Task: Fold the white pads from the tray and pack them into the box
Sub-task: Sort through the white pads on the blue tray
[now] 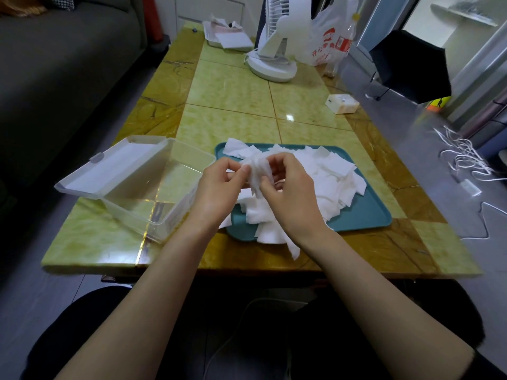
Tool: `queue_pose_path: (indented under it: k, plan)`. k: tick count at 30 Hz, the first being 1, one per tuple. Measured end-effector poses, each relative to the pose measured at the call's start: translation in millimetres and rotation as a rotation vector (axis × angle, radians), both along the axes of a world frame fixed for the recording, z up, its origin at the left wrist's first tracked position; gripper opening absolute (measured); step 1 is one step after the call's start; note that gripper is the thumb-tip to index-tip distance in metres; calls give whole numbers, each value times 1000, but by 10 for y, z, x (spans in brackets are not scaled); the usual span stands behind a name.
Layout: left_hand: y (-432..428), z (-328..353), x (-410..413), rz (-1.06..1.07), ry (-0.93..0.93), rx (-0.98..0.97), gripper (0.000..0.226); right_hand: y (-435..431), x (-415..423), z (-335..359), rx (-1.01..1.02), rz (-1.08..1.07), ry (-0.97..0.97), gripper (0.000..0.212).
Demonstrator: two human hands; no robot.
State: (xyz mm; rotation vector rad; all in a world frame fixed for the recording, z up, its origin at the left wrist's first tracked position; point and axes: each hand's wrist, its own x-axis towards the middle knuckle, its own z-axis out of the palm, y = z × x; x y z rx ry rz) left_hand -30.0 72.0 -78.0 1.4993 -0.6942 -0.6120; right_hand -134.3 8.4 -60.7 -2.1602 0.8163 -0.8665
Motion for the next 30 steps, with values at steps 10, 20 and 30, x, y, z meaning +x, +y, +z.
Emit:
queue_pose_path:
  k: [10, 20, 30]
  plan:
    - [-2, 53, -1, 16, 73, -5, 30, -34, 16, -27, -62, 79, 130, 31]
    - [29, 79, -16, -29, 36, -43, 29, -48, 20, -10, -120, 29, 154, 33]
    - [45, 116, -31, -9, -15, -56, 29, -61, -21, 68, -14, -98, -4, 8]
